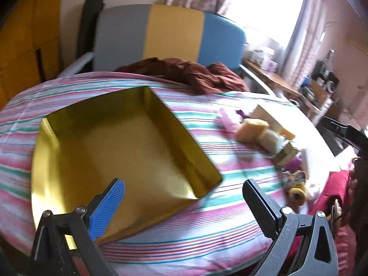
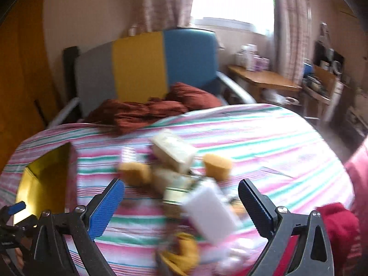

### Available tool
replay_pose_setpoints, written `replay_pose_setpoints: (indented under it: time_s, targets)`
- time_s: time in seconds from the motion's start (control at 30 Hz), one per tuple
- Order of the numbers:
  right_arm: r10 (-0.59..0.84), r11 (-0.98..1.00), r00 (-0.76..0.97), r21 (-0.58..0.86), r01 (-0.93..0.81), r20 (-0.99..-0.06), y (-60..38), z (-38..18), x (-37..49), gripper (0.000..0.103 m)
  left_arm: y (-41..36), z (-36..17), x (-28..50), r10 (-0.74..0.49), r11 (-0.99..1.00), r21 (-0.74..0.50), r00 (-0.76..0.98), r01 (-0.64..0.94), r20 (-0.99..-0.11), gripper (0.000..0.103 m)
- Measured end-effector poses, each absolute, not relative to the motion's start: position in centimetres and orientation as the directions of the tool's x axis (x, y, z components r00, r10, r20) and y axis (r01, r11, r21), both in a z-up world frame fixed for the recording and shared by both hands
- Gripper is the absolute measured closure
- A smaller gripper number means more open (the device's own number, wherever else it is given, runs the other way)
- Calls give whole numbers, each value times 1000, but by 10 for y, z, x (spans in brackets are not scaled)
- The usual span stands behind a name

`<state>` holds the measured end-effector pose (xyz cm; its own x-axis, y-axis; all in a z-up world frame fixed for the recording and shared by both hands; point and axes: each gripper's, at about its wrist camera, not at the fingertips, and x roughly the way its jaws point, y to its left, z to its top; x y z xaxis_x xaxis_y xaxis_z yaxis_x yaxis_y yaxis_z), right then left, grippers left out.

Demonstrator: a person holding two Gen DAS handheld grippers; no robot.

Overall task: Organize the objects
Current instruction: 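Move both tools from the gold tray toward the cluster of items, then grasp the white eraser sponge with the right tool while the left tool grasps the yellow knitted pouch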

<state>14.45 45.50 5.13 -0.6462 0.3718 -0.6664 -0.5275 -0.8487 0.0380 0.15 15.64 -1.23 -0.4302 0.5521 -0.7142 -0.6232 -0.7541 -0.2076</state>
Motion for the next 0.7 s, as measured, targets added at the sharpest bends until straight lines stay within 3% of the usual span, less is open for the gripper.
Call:
replay_pose_setpoints:
  time_s: [0.37, 0.7]
  targets:
    - [378, -787, -562, 63, -613, -735, 506, 48, 200, 2, 268, -28, 48, 637, -465, -169, -195, -869, -746, 0]
    - [344, -805, -545, 60, -591, -765, 517, 37, 209, 2, 348, -51, 71, 622, -338, -216, -45, -916, -782, 0]
